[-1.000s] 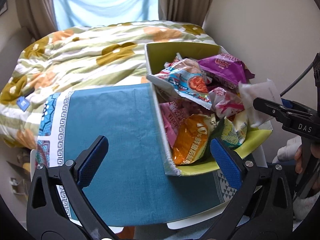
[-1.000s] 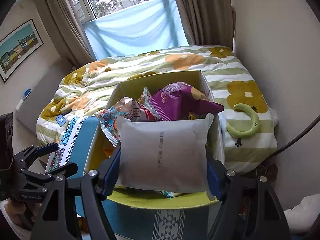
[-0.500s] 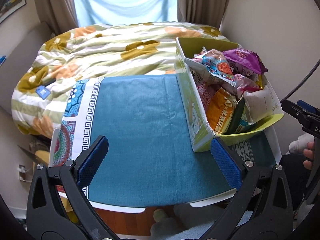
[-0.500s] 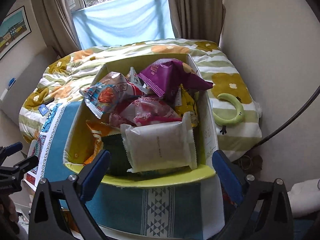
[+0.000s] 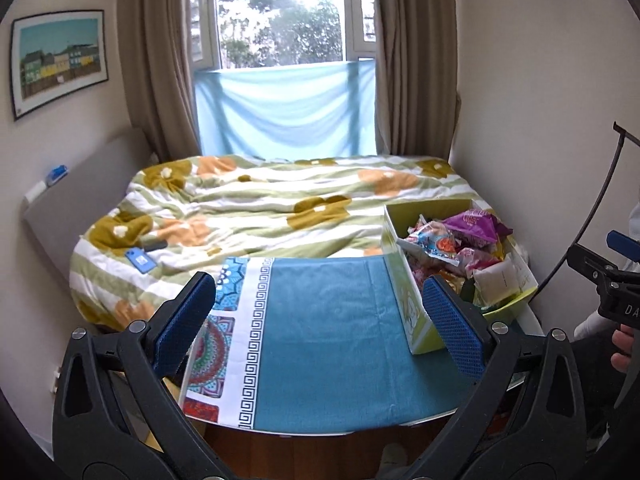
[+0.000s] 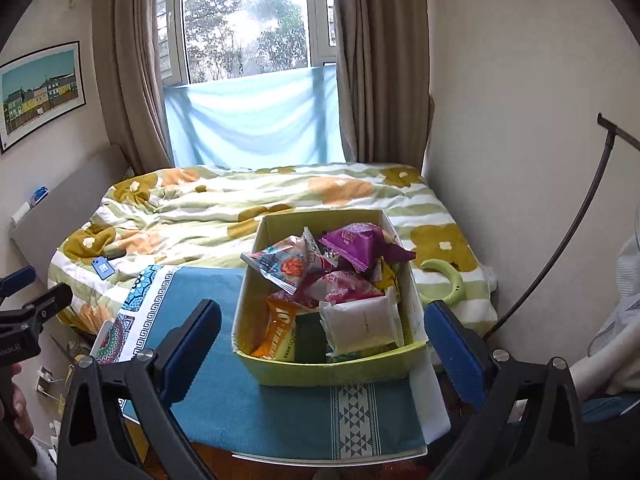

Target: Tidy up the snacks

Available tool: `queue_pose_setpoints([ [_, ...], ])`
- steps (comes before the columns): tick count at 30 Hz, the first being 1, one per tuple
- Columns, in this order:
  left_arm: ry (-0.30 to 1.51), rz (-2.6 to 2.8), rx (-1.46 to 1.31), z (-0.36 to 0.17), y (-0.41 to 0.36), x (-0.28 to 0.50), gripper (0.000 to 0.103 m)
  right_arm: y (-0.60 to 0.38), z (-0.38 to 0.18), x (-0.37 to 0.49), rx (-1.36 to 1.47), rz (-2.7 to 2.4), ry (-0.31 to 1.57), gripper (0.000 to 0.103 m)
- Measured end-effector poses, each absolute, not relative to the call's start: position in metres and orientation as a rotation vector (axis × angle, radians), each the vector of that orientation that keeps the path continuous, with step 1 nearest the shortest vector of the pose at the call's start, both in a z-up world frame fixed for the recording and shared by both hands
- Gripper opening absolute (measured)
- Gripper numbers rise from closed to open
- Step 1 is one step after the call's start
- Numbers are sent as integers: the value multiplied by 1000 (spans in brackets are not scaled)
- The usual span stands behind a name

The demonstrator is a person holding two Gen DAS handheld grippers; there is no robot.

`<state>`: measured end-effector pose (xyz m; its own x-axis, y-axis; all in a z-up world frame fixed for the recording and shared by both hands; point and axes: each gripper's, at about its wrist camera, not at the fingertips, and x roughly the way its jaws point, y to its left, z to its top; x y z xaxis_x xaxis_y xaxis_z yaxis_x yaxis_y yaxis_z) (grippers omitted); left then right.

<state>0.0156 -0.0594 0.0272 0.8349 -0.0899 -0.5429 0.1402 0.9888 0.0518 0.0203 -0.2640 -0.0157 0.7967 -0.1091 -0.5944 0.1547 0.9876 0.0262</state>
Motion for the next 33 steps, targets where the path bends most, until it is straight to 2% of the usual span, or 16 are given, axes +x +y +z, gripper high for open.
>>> queue_pose_setpoints([
  [10, 526, -100, 98, 28, -36, -26, 102, -213, -4, -21, 17, -172, 569, 101],
  [33, 523, -111, 85, 28, -33, -24, 102, -200, -6, -25, 27, -162, 570, 101],
])
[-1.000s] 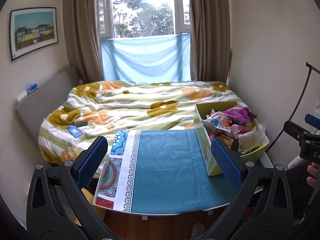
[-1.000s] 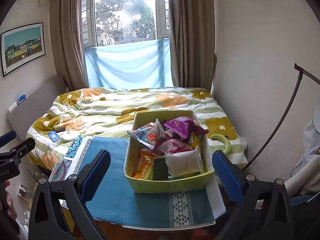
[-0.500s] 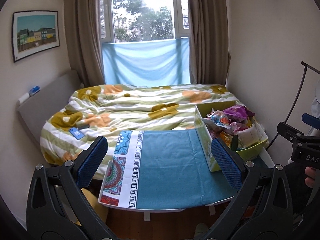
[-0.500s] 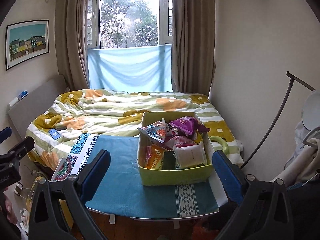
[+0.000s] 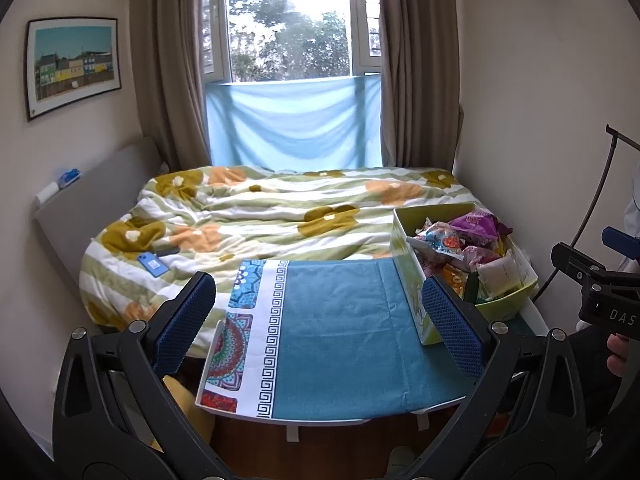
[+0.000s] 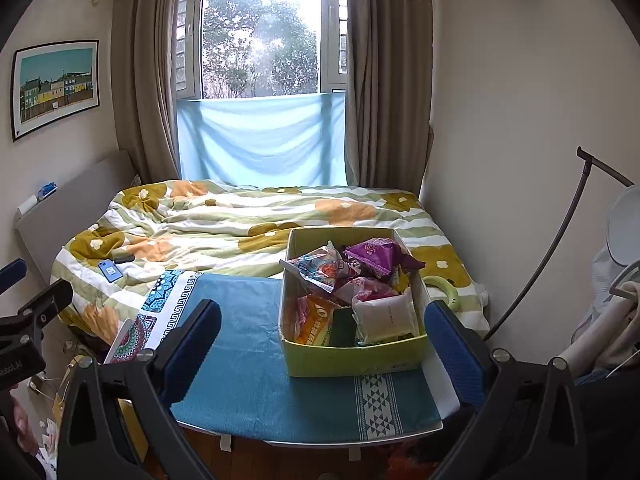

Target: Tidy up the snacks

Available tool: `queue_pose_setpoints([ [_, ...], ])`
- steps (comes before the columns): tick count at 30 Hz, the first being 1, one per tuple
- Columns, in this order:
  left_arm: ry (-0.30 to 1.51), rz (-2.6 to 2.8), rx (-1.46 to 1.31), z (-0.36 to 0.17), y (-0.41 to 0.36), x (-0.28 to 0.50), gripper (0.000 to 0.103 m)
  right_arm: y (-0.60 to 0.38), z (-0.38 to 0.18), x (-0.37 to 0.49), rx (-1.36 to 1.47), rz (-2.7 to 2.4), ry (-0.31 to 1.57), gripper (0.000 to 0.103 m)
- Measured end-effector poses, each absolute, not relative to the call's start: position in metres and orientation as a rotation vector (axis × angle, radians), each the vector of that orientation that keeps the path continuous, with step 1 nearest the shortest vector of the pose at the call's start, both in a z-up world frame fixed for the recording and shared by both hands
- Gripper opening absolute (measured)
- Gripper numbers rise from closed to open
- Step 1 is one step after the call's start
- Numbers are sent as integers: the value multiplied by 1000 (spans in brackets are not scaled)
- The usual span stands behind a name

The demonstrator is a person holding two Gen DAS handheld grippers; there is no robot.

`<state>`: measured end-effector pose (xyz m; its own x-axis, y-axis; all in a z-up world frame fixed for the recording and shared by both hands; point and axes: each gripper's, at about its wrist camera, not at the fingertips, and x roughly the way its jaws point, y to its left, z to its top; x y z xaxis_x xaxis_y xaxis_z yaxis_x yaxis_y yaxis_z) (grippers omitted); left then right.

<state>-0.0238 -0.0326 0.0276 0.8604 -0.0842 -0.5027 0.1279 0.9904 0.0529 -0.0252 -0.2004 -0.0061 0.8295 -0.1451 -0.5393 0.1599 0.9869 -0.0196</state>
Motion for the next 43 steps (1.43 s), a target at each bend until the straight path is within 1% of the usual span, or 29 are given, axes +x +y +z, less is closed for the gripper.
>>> queue_pose_setpoints([
  [27, 514, -111, 82, 26, -28, -17, 102, -192, -11, -14, 31, -162, 576, 101],
  [33, 500, -84, 120, 26, -32, -17, 102, -191, -13, -12, 28, -166, 577, 101],
  [43, 513, -138, 43, 26, -26, -14, 102, -193, -16, -10, 26, -165, 580, 101],
])
